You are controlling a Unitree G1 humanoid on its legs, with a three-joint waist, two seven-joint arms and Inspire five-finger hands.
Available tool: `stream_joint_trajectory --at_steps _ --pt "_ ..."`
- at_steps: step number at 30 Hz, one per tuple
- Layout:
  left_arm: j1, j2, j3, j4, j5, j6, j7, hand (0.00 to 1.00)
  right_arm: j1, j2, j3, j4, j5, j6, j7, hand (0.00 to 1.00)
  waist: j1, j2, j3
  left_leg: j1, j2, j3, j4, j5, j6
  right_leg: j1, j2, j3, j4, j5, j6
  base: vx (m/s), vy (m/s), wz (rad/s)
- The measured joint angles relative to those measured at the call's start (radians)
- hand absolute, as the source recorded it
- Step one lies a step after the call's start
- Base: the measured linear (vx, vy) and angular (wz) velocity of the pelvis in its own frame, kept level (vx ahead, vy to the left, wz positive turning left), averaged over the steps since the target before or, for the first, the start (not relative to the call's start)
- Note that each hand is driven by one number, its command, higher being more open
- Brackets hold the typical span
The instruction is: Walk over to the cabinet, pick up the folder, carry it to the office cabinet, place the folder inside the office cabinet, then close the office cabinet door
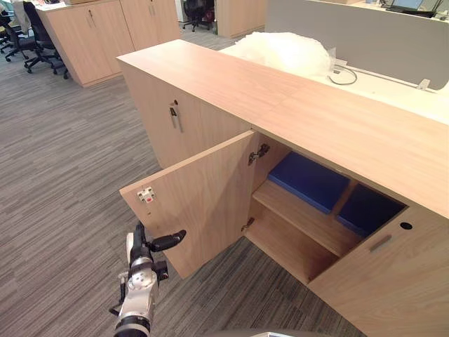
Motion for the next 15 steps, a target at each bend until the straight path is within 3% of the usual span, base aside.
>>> stream_joint_trajectory --at_steps 12,15 --pt "-0.033 0.079 -0.057 0.011 0.003 0.014 -0.026 1.00 0.000 0.000 0.000 0.000 0.004 0.001 0.009 1.00 0.002 -0.006 -0.004 0.002 0.001 0.018 0.002 0.000 0.000 -0.004 0.000 0.017 -0.008 0.030 -0.007 -0.03 0.025 -0.04" --pt "-0.028 0.157 -0.166 0.020 0.003 0.017 -0.048 1.00 0.009 0.000 0.000 0.000 0.004 -0.001 0.015 1.00 0.012 -0.008 -0.005 -0.003 -0.004 0.019 0.011 0.000 0.001 -0.005 -0.004 0.021 -0.016 0.039 -0.004 -0.09 0.037 -0.03"
